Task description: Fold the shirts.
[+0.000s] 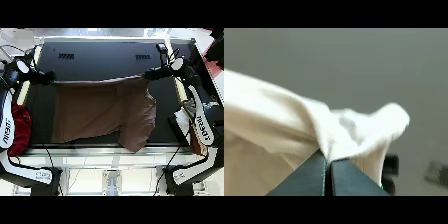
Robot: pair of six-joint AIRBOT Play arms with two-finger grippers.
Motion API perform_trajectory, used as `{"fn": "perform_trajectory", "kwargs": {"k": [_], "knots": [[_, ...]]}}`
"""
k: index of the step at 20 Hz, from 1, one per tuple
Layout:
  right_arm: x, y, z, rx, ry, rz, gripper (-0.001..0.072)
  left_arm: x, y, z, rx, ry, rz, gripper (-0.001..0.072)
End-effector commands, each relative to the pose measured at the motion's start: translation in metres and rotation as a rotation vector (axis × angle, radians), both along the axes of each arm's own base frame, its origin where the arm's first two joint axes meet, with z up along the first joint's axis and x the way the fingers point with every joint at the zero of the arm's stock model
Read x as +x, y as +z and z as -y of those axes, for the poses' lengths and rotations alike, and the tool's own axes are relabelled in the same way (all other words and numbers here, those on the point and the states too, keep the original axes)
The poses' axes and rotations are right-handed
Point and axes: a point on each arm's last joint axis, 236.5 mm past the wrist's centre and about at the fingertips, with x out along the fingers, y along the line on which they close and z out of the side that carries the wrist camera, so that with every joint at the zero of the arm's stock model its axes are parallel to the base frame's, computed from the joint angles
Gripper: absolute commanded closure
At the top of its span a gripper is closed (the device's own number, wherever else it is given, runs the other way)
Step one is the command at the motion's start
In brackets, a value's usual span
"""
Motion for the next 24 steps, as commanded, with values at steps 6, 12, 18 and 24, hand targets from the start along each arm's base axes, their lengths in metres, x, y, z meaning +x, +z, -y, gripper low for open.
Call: {"fn": "perform_trajectory", "kwargs": {"k": [6,12,18,24], "knots": [[-0.094,-0.078,-0.006,-0.056,0.076,-0.367,0.0700,-0.080,-0.079,0.011,-0.021,-0.020,-0.230,0.0696],[-0.120,-0.122,-0.006,-0.076,0.036,-0.451,0.0698,-0.086,-0.088,0.012,-0.023,-0.018,-0.243,0.0695],[-0.138,-0.079,0.038,-0.176,-0.015,-0.541,0.0649,-0.080,-0.043,-0.004,-0.013,0.019,-0.137,0.0522],[-0.172,0.058,0.109,-0.190,-0.173,-0.415,0.0202,-0.113,0.107,-0.043,0.052,0.123,0.176,0.0004]]}}
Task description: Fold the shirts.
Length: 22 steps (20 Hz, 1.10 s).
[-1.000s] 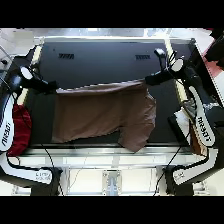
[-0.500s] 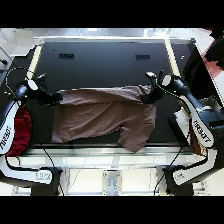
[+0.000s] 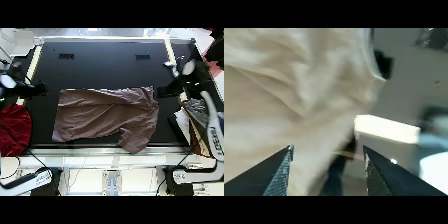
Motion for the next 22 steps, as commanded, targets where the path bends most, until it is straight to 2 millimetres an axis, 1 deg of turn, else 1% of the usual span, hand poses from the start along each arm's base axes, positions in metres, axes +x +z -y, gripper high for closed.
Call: {"fn": "perform_trajectory", "kwargs": {"k": [1,2,3,4,5,6,7,8,9,10,12,13,14,15,17,19,22], "knots": [[-0.052,0.066,0.038,-0.029,-0.088,-0.001,0.0202,-0.044,0.070,-0.012,0.038,0.039,0.101,0.0005],[-0.071,0.076,0.043,-0.021,-0.110,-0.012,0.0202,-0.068,0.074,-0.013,0.057,0.043,0.072,0.0005],[-0.086,0.082,0.044,-0.009,-0.125,-0.011,0.0202,-0.090,0.072,-0.017,0.087,0.053,0.049,0.0006],[-0.098,0.083,0.040,0.020,-0.136,0.012,0.0202,-0.111,0.063,-0.020,0.111,0.070,0.038,0.0005],[-0.106,0.078,0.035,0.048,-0.149,0.041,0.0202,-0.132,0.050,-0.021,0.117,0.101,0.025,0.0006],[-0.116,0.066,0.027,0.084,-0.161,0.061,0.0202,-0.154,0.030,-0.020,0.096,0.155,0.016,0.0006],[-0.126,0.050,0.016,0.125,-0.181,0.069,0.0202,-0.169,0.015,-0.019,0.080,0.206,0.029,0.0006],[-0.132,0.030,0.004,0.183,-0.239,0.072,0.0201,-0.178,0.003,-0.020,0.061,0.267,0.060,0.0005],[-0.138,0.007,-0.014,0.269,-0.311,0.049,0.0201,-0.183,-0.007,-0.020,0.019,0.344,0.102,0.0006],[-0.149,-0.015,-0.033,0.360,-0.360,-0.014,0.0200,-0.186,-0.014,-0.017,-0.037,0.417,0.129,0.0006],[-0.176,-0.056,-0.072,0.524,-0.417,-0.177,0.0200,-0.193,-0.029,-0.005,-0.108,0.443,0.106,0.0006],[-0.189,-0.073,-0.084,0.573,-0.441,-0.245,0.0200,-0.194,-0.032,0.000,-0.129,0.441,0.091,0.0006],[-0.202,-0.090,-0.091,0.598,-0.463,-0.303,0.0200,-0.193,-0.035,0.003,-0.147,0.440,0.079,0.0006],[-0.214,-0.102,-0.094,0.600,-0.472,-0.350,0.0200,-0.192,-0.038,0.004,-0.158,0.441,0.067,0.0006],[-0.232,-0.118,-0.099,0.601,-0.480,-0.430,0.0200,-0.189,-0.043,0.010,-0.195,0.441,0.044,0.0006],[-0.238,-0.129,-0.103,0.589,-0.477,-0.467,0.0200,-0.186,-0.048,0.016,-0.234,0.442,0.022,0.0006],[-0.232,-0.145,-0.114,0.570,-0.462,-0.464,0.0200,-0.183,-0.054,0.022,-0.272,0.444,-0.006,0.0006]]}}
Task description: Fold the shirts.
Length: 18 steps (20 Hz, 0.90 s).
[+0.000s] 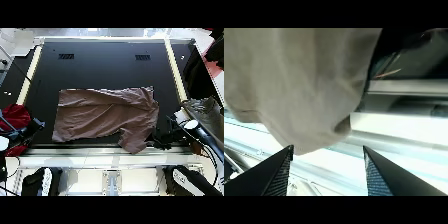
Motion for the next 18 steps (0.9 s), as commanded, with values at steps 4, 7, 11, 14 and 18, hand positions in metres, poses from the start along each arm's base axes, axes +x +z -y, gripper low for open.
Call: {"fn": "perform_trajectory", "kwargs": {"k": [4,7,11,14,18], "knots": [[0.016,-0.020,-0.036,0.063,-0.029,0.029,0.0391,0.003,-0.007,0.008,-0.061,0.006,-0.017,0.0006],[0.040,0.004,-0.058,0.198,-0.062,0.136,0.0631,0.000,-0.010,0.010,-0.072,0.010,-0.034,0.0006],[0.054,0.027,-0.066,0.256,-0.007,0.217,0.0697,-0.026,-0.055,0.026,-0.275,0.243,-0.161,0.0009],[0.058,0.036,-0.068,0.273,0.026,0.247,0.0696,-0.032,-0.084,0.045,-0.398,0.309,-0.177,0.0009],[0.058,0.036,-0.068,0.273,0.042,0.260,0.0696,-0.031,-0.095,0.051,-0.451,0.346,-0.165,0.0010]]}}
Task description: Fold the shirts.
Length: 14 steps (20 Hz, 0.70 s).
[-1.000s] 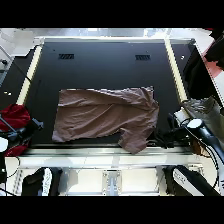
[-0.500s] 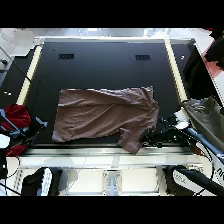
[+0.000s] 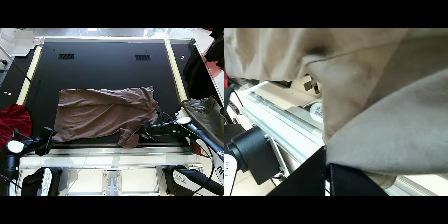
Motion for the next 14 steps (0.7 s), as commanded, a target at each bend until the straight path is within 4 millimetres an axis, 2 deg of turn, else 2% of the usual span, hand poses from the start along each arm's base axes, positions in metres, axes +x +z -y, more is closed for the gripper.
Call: {"fn": "perform_trajectory", "kwargs": {"k": [1,3,4,5,10,11,13,14], "knots": [[0.001,0.004,-0.002,0.011,0.020,0.027,0.0696,0.002,-0.009,0.004,-0.041,0.046,0.016,0.0011],[0.001,0.004,-0.002,0.011,0.021,0.028,0.0696,0.010,-0.007,-0.003,-0.017,0.064,0.051,0.0039],[0.001,0.004,-0.002,0.011,0.022,0.030,0.0697,0.013,-0.008,-0.006,-0.010,0.074,0.057,0.0162],[0.002,0.004,-0.002,0.012,0.021,0.030,0.0696,0.014,-0.011,-0.008,-0.011,0.078,0.047,0.0185],[0.006,0.009,-0.005,0.038,-0.001,0.031,0.0697,0.007,-0.036,0.000,-0.055,0.037,-0.050,0.0188],[0.007,0.011,-0.006,0.045,-0.007,0.033,0.0697,0.009,-0.037,0.000,-0.061,0.039,-0.047,0.0249],[0.011,0.018,-0.008,0.058,-0.019,0.054,0.0697,0.026,-0.027,0.003,-0.087,0.053,0.031,0.0594],[0.013,0.025,-0.008,0.065,-0.024,0.077,0.0697,0.040,-0.015,0.005,-0.096,0.051,0.102,0.0694]]}}
